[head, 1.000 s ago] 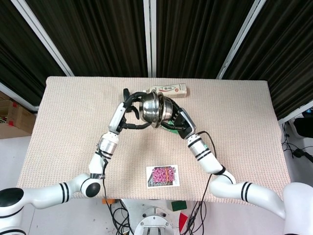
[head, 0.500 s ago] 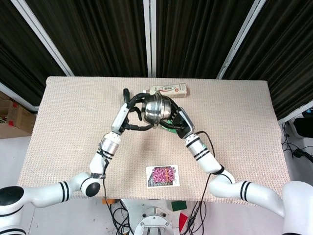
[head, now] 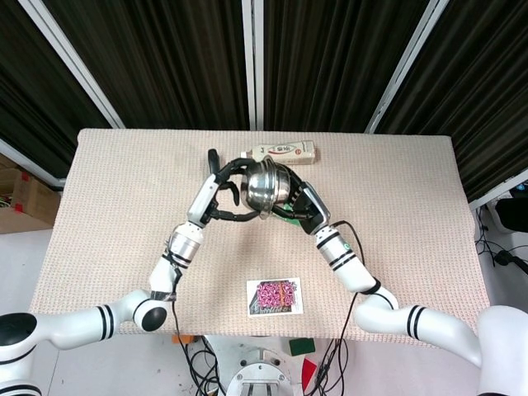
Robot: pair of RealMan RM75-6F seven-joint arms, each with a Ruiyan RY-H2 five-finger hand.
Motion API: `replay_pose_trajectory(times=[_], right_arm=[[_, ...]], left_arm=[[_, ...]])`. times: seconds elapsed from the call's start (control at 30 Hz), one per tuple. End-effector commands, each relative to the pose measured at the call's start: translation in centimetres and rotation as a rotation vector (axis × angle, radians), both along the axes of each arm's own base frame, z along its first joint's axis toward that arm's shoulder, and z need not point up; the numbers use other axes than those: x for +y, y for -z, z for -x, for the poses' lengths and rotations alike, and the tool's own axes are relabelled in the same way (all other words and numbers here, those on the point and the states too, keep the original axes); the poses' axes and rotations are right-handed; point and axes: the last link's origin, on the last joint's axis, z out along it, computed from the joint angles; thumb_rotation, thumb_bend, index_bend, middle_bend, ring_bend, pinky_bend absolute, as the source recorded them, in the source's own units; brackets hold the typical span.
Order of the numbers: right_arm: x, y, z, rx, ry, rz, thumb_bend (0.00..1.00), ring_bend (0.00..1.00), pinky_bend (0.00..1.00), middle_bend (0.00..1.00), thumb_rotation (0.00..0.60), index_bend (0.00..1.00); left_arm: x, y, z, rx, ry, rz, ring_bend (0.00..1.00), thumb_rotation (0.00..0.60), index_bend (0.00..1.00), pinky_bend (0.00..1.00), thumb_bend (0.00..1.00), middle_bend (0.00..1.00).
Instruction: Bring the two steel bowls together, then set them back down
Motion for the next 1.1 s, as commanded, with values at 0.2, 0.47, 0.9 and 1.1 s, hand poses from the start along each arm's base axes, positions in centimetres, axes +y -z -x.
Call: replay_pose_trajectory(times=[0.2, 0.47, 0.9, 1.1], right_arm=[[-0.4, -1.1, 1.6, -0.017, 0.051, 0.035, 0.18, 0.44, 0.33, 0.54, 0.6, 0.68], [-0.1, -1.0, 1.0, -0.008, 0.024, 0.022, 0.18, 0.44, 0.33, 0.54, 0.6, 0.68], [-0.6, -3.8, 5.4, 0.124, 0.05, 0.15, 0.18, 0.44, 0.33, 0.54, 0.6, 0.68], [0.1, -7.9, 11.8, 0.768, -0.085, 0.356, 0.18, 0.46, 0.33, 0.53, 0.6, 0.68]], left_arm=[[0.4, -1.0, 1.0, -0.009, -0.028, -0.023, 0.53, 0.6, 0.62, 0.67, 0.21, 0.6], [0.3, -0.5, 0.6, -0.003, -0.01, -0.001, 0.53, 0.6, 0.62, 0.67, 0.21, 0.6], [0.7, -3.3, 4.4, 0.1, -0.065, -0.098, 0.53, 0.6, 0.62, 0.67, 0.21, 0.6], [1.0, -7.5, 11.2, 0.673, -0.081, -0.022, 0.56, 0.6, 0.64, 0.63, 0.21, 0.61]])
